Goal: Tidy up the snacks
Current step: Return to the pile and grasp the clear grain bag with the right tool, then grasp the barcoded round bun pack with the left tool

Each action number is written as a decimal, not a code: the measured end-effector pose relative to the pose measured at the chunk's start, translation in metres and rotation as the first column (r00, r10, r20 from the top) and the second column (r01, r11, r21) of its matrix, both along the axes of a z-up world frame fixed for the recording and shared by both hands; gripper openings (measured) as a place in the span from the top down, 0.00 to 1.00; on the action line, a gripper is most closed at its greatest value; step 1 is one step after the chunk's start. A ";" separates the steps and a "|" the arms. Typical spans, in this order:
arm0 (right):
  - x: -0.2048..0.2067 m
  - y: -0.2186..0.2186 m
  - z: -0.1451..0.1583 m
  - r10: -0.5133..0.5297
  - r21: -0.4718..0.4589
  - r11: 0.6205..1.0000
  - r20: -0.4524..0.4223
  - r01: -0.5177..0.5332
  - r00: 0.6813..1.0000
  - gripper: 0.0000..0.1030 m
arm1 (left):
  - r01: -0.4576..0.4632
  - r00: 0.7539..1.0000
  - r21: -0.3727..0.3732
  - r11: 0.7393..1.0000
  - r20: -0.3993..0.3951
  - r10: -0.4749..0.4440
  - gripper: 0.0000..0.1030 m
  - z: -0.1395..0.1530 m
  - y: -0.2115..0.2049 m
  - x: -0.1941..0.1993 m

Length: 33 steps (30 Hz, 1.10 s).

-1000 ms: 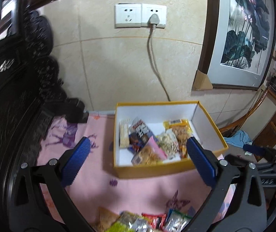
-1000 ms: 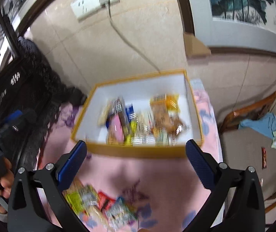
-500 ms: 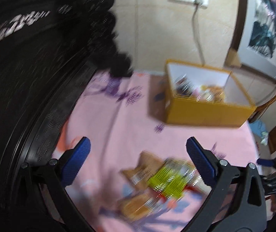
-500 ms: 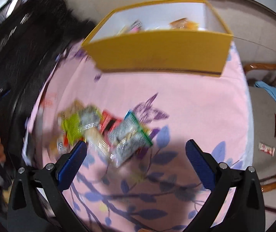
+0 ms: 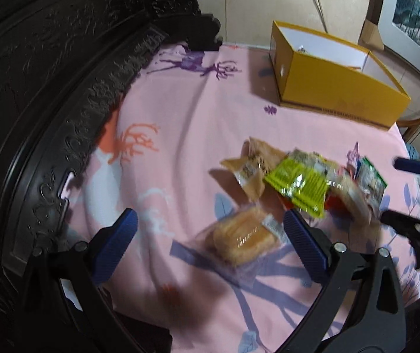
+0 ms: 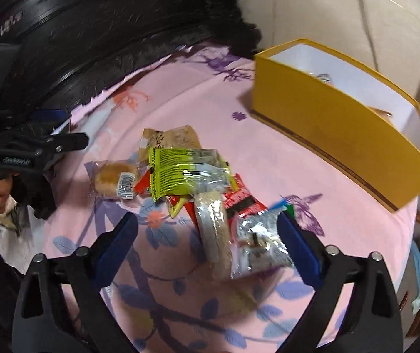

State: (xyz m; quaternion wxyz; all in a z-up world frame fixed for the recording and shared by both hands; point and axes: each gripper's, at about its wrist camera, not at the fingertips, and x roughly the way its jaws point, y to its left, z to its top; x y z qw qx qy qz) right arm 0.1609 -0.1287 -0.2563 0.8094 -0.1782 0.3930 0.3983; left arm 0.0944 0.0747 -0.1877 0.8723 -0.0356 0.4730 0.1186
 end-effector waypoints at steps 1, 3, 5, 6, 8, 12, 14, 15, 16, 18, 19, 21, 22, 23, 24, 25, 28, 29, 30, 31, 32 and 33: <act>0.001 0.005 -0.004 0.006 -0.013 1.000 -0.001 -0.006 1.000 0.18 | 0.000 1.000 0.002 1.000 -0.008 0.000 0.02 -0.002 -0.002 -0.001; 0.004 0.014 -0.013 0.011 -0.045 0.999 0.001 -0.011 1.000 0.19 | 0.004 1.000 0.001 1.000 -0.020 -0.004 0.02 -0.006 -0.004 -0.005; 0.010 0.019 -0.022 0.012 -0.068 0.998 -0.005 -0.012 1.000 0.20 | 0.006 1.000 0.001 1.000 -0.022 -0.006 0.02 -0.007 -0.005 -0.010; 0.012 0.021 -0.026 0.012 -0.078 0.997 -0.007 -0.013 1.000 0.22 | 0.003 1.000 0.005 1.000 -0.026 -0.003 0.02 -0.008 -0.005 -0.012; 0.017 0.027 -0.033 0.018 -0.109 0.994 -0.004 -0.018 1.000 0.25 | -0.004 0.999 0.005 1.000 -0.034 0.004 0.02 -0.011 -0.003 -0.016; 0.023 0.034 -0.048 0.028 -0.156 0.987 -0.004 -0.029 1.000 0.35 | -0.021 0.999 -0.009 1.000 -0.044 0.021 0.02 -0.014 0.005 -0.023; 0.024 0.036 -0.052 0.037 -0.166 0.985 0.001 -0.036 0.999 0.44 | -0.028 0.998 -0.010 1.000 -0.049 0.027 0.02 -0.015 0.007 -0.024; 0.023 0.036 -0.053 0.036 -0.181 0.983 0.015 -0.033 0.999 0.57 | -0.030 0.998 -0.012 0.999 -0.056 0.030 0.02 -0.017 0.009 -0.025; 0.021 0.036 -0.051 0.039 -0.187 0.982 0.029 -0.033 0.999 0.70 | -0.031 0.998 -0.012 0.999 -0.060 0.030 0.02 -0.018 0.010 -0.025; 0.021 0.030 -0.044 0.013 -0.165 0.986 0.022 -0.009 1.000 0.70 | -0.025 0.997 -0.012 1.000 -0.070 0.024 0.02 -0.021 0.010 -0.025; 0.020 0.024 -0.037 -0.011 -0.125 0.992 0.010 0.012 1.000 0.70 | -0.018 0.997 -0.011 1.000 -0.075 0.017 0.02 -0.022 0.009 -0.024; 0.020 0.015 -0.029 -0.042 -0.078 0.996 -0.029 0.040 0.999 0.70 | 0.008 0.996 0.002 1.000 -0.090 -0.008 0.02 -0.026 0.004 -0.019; 0.018 0.008 -0.024 -0.061 -0.055 0.997 -0.048 0.059 0.997 0.70 | 0.025 0.995 0.019 0.999 -0.101 -0.023 0.02 -0.028 0.000 -0.016; 0.016 0.003 -0.021 -0.074 -0.044 0.996 -0.056 0.072 0.996 0.70 | 0.041 0.993 0.031 0.999 -0.108 -0.037 0.02 -0.031 -0.004 -0.014; 0.013 -0.002 -0.019 -0.086 -0.036 0.996 -0.064 0.083 0.994 0.70 | 0.071 0.991 0.047 0.996 -0.121 -0.065 0.02 -0.034 -0.009 -0.010; 0.012 -0.005 -0.018 -0.093 -0.032 0.995 -0.071 0.091 0.993 0.70 | 0.096 0.987 0.058 0.994 -0.131 -0.088 0.02 -0.038 -0.014 -0.006; 0.006 -0.016 -0.015 -0.115 -0.010 0.993 -0.097 0.114 0.989 0.70 | 0.187 0.970 0.081 0.979 -0.175 -0.171 0.02 -0.052 -0.028 0.006; 0.004 -0.021 -0.014 -0.122 0.001 0.992 -0.112 0.123 0.986 0.70 | 0.212 0.964 0.082 0.974 -0.182 -0.194 0.02 -0.056 -0.031 0.010; 0.003 -0.023 -0.013 -0.127 0.008 0.992 -0.122 0.129 0.984 0.70 | 0.227 0.959 0.079 0.971 -0.189 -0.209 0.02 -0.059 -0.032 0.012; 0.002 -0.023 -0.013 -0.129 0.010 0.991 -0.125 0.132 0.984 0.70 | 0.246 0.953 0.074 0.966 -0.201 -0.228 0.02 -0.063 -0.034 0.016; 0.000 -0.024 -0.012 -0.131 0.010 0.991 -0.124 0.133 0.984 0.70 | 0.259 0.948 0.073 0.963 -0.208 -0.240 0.02 -0.066 -0.034 0.018; -0.001 -0.025 -0.011 -0.131 0.013 0.991 -0.123 0.133 0.984 0.70 | 0.278 0.942 0.077 0.957 -0.215 -0.256 0.02 -0.071 -0.035 0.021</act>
